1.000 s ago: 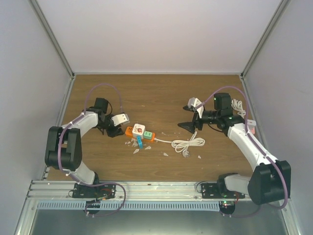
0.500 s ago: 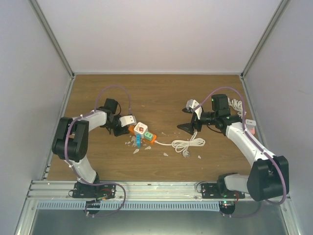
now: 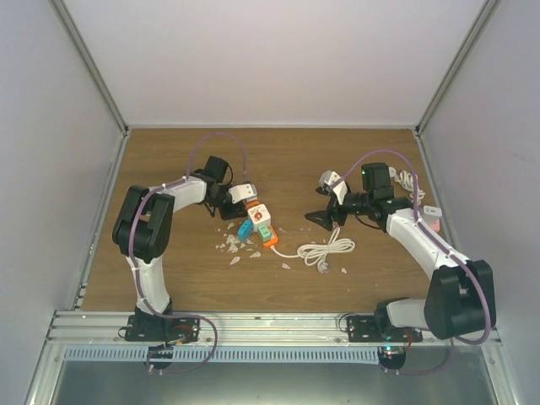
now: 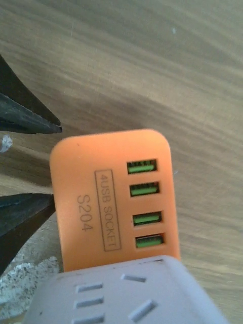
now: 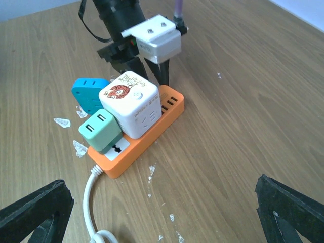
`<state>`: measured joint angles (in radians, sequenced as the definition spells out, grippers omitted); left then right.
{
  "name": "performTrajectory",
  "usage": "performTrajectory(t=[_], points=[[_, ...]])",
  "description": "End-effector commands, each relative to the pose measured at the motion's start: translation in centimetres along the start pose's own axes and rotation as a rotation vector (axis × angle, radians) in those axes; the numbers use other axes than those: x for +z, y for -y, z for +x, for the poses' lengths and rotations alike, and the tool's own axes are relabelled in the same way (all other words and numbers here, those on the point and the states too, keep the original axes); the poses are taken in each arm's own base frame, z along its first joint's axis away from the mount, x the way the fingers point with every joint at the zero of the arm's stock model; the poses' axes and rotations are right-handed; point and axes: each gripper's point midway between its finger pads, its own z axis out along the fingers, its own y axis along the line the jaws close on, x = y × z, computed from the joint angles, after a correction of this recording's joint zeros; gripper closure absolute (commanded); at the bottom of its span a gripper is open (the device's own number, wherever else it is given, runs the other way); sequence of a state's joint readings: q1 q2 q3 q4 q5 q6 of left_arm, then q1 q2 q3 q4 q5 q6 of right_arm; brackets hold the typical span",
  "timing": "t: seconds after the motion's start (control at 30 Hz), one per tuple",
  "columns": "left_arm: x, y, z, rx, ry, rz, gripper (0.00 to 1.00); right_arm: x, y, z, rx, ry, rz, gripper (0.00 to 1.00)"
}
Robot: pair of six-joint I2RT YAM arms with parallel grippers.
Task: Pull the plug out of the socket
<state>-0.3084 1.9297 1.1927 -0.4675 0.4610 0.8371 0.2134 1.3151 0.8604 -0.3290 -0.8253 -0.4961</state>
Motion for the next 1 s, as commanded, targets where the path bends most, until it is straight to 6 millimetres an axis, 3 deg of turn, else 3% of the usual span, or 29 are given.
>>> performTrajectory(t=[0.0, 0.17, 0.3, 0.43, 0.67, 0.97], points=[[-2.9, -1.3, -2.7, -0.067, 0.114, -0.013, 0.61, 0.5, 0.6, 0.0, 0.025, 0.003, 0.037, 0.0], [-8.2, -0.9, -1.8, -0.126, 0.178, -0.07, 0.36, 1.2, 1.3, -1.0, 0.047, -0.001, 0.098, 0.0], [-11.4, 2.4, -1.1, -0.139, 0.214, -0.07, 0.21, 2.3, 1.5, -2.1, 0.081, -0.007, 0.139, 0.0], [-13.3, 5.7, -0.8, -0.144, 0.245, -0.07, 0.14, 3.9, 0.7, -2.1, 0.105, -0.032, 0.145, 0.01], [-12.4, 7.8, 0.2, -0.169, 0.236, -0.085, 0.14, 7.2, -0.8, -2.0, 0.096, -0.07, 0.146, 0.0], [-8.4, 9.0, -0.2, -0.116, 0.2, -0.086, 0.19, 10.7, -2.0, -1.2, 0.098, -0.09, 0.126, 0.0]])
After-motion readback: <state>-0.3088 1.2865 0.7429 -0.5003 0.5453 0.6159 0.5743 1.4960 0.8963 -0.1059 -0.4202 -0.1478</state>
